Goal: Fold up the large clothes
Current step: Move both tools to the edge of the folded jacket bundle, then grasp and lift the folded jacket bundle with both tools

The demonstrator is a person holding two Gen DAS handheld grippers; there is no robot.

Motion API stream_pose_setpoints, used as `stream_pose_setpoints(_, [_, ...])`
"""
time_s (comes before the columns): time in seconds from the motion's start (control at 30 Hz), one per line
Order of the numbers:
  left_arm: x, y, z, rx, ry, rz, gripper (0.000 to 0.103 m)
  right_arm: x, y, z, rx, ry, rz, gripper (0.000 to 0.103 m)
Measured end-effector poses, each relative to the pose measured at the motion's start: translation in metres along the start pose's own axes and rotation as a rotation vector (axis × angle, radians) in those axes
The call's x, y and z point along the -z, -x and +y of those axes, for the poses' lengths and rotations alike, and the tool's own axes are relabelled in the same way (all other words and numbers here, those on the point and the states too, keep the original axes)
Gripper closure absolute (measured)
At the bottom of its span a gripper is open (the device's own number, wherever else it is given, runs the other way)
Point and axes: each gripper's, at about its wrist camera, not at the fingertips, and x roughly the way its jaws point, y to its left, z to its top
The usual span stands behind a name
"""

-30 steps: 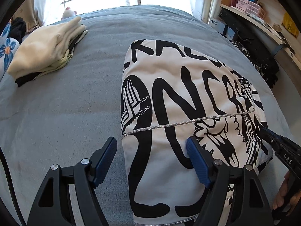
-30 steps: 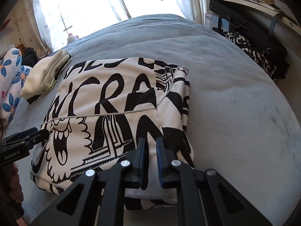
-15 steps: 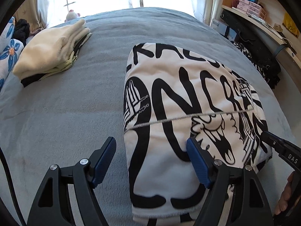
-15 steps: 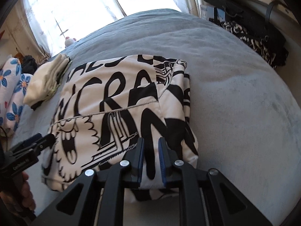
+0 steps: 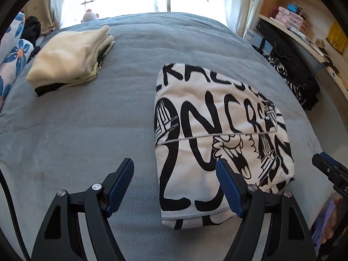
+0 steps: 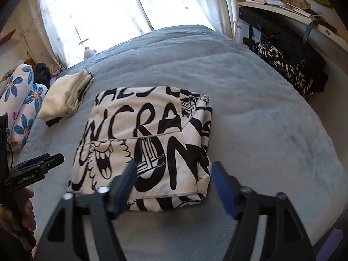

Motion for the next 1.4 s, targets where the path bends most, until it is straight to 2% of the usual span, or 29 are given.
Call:
stream_pose_setpoints(0.3, [-0.01, 0.015, 0.003, 0.013, -0.002, -0.003, 0.026, -0.017, 0.012, -0.007, -0.045, -0.008, 0.006, 0.02])
stream_pose_setpoints(0.43, [-0.013, 0.016, -0.003, 0.004, -0.032, -0.005, 0.026, -0.024, 0.013, -0.009, -0.007, 0.028, 0.012, 0.02])
stream_pose_setpoints(0.67, [-0.023, -0.003, 0.004, 0.119, 0.039, 0.077, 0.026, -0.036, -0.004, -0.026, -0.004, 0.016, 0.051, 0.02])
stream_pose_setpoints(0.83, [-0.026, -0.019, 0.008, 0.124, 0.04, 0.091, 0.026, -0.04, -0.027, -0.047, -0.068, -0.071, 0.103, 0.02])
stream_pose_setpoints(1.03, [-0.024, -0.054, 0.013, 0.185, 0.065, 0.155, 0.026, -0.039, -0.069, -0.071, -0.2, -0.193, 0.202, 0.02])
stream_pose_setpoints(1.27, [-0.017, -0.097, 0.023, 0.26, 0.111, 0.234, 0.026, -0.033, -0.109, -0.08, -0.304, -0.225, 0.273, 0.02])
stream_pose_setpoints(1.4, [-0.017, -0.109, 0.027, 0.278, 0.131, 0.218, 0.018, -0.031, -0.13, -0.082, -0.35, -0.218, 0.308, 0.02])
